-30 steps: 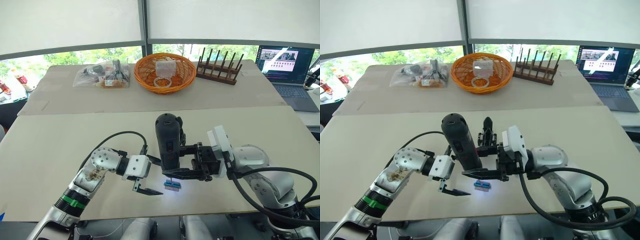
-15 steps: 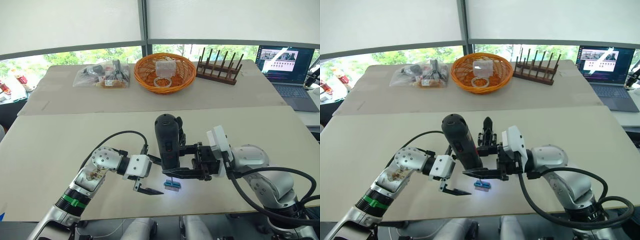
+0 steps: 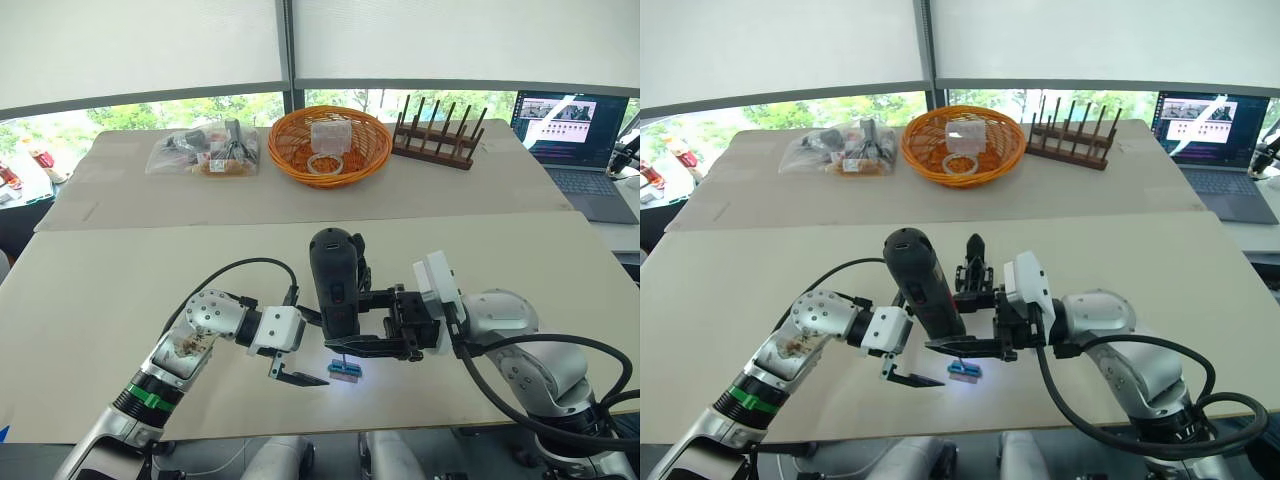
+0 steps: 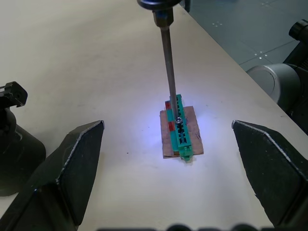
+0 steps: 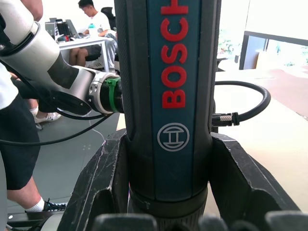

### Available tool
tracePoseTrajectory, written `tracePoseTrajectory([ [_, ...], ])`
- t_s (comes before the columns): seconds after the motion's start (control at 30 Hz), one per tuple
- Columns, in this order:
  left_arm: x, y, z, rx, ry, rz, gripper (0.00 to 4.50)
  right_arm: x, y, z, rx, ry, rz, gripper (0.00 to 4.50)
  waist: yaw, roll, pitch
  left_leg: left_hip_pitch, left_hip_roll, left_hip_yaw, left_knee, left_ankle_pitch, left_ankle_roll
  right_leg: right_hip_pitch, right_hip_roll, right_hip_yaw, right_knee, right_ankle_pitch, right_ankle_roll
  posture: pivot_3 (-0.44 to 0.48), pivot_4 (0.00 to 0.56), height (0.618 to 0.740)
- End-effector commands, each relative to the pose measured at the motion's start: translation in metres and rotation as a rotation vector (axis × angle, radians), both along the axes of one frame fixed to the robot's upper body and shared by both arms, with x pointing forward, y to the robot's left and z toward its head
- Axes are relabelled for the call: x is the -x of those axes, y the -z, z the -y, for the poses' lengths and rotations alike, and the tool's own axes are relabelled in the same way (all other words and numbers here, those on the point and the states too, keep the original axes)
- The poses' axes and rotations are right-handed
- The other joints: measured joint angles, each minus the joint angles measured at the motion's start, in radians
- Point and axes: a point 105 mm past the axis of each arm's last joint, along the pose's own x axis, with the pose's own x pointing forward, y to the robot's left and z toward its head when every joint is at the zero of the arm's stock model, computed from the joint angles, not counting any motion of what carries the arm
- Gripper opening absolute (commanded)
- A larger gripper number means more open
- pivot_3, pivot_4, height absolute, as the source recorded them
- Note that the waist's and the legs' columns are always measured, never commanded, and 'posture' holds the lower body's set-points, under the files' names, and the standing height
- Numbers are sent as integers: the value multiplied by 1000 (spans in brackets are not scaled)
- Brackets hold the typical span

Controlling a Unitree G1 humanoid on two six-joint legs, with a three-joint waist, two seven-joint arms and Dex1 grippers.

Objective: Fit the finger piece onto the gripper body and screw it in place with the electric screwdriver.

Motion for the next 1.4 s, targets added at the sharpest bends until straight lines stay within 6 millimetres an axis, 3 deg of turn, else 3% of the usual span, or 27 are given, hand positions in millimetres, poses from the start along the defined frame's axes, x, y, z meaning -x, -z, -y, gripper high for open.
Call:
tracePoseTrajectory([
  [0.03, -1, -6, 3, 17, 12, 33, 4500, 8, -13, -3, -39, -41, 55, 1956, 0, 0, 0, 0, 0, 0, 0, 0, 0, 0, 0, 0, 0, 0, 0, 0, 150, 740],
  [0.8, -2, -3, 3, 17, 6, 38, 4500, 7, -10, -4, -41, -28, 58, 1956, 0, 0, 0, 0, 0, 0, 0, 0, 0, 0, 0, 0, 0, 0, 0, 0, 150, 740],
  [1.2, -20, -6, -6, 43, -101, 23, 4500, 9, -38, -1, -92, -33, 45, 1956, 0, 0, 0, 0, 0, 0, 0, 0, 0, 0, 0, 0, 0, 0, 0, 0, 150, 740],
  [1.4, -46, -22, -22, 108, -264, -2, 4500, 3, -55, 3, -96, -18, 83, 1956, 0, 0, 0, 0, 0, 0, 0, 0, 0, 0, 0, 0, 0, 0, 0, 0, 150, 740],
])
